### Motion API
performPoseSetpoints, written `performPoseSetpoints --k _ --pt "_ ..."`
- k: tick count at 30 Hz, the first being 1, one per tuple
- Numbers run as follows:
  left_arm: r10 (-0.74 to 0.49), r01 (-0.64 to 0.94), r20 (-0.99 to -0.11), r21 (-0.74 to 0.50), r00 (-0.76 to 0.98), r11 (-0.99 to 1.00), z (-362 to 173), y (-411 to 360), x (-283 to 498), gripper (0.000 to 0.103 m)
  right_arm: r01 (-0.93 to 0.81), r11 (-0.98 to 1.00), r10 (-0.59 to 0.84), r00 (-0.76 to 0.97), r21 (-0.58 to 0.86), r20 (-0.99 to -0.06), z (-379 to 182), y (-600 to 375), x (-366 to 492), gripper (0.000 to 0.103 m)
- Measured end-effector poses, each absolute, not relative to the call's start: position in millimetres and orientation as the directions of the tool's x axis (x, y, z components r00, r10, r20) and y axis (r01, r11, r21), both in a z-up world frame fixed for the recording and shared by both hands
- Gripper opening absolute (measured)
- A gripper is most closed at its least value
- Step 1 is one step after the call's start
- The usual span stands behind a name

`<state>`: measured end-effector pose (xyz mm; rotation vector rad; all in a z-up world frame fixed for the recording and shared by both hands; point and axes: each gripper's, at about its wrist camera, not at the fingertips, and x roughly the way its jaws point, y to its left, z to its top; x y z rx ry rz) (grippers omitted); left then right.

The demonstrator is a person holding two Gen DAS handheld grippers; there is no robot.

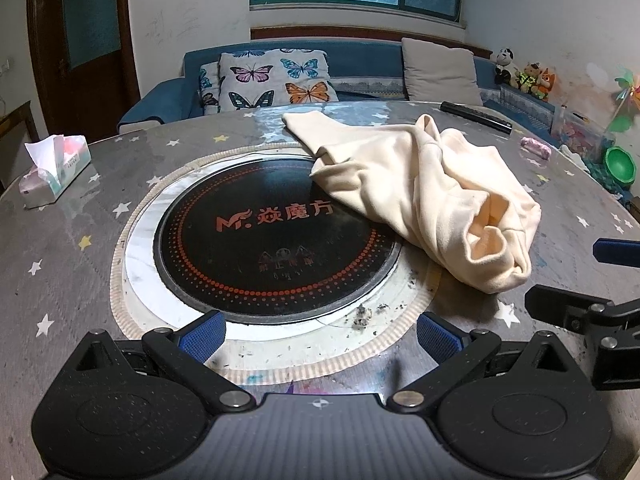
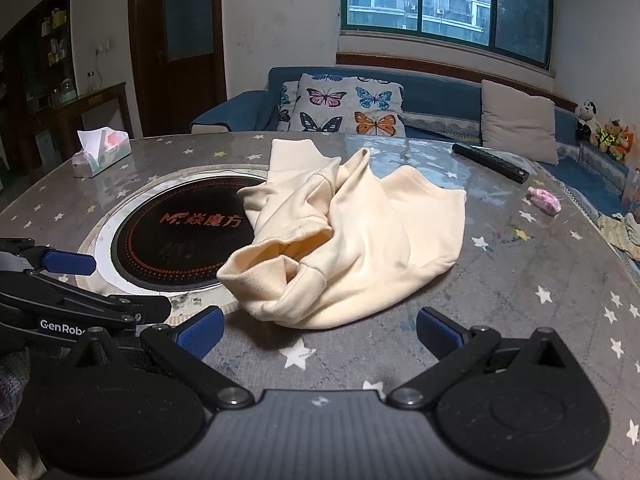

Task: Fold clothes
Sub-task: 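Grasp the sweatshirt hem with the left gripper while the right gripper approaches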

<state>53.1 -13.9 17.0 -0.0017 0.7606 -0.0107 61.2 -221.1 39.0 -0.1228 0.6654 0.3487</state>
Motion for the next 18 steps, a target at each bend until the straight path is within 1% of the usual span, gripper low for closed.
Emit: performPoseSetpoints --k 5,13,18 --pt "-0.001 0.0 -0.688 -0.002 0.726 1.0 19.4 -11.5 59.3 0.103 -0.362 0.932 0.292 0.733 0.011 -0.615 42.5 -223.3 66.0 0.103" --pt "0.01 -0.017 -0.676 -0.003 0.737 1.0 30.8 -6.2 75.4 0.103 -0.374 0.927 0.289 0.74 -0.015 -0.608 55.7 -225.2 84.3 0.103" --pt "0.009 -0.006 -0.664 0.007 0.747 1.0 39.4 -8.8 88.1 0.103 -0.359 0.932 0.259 0.744 -0.041 -0.616 57.7 -227.5 104.8 0.103"
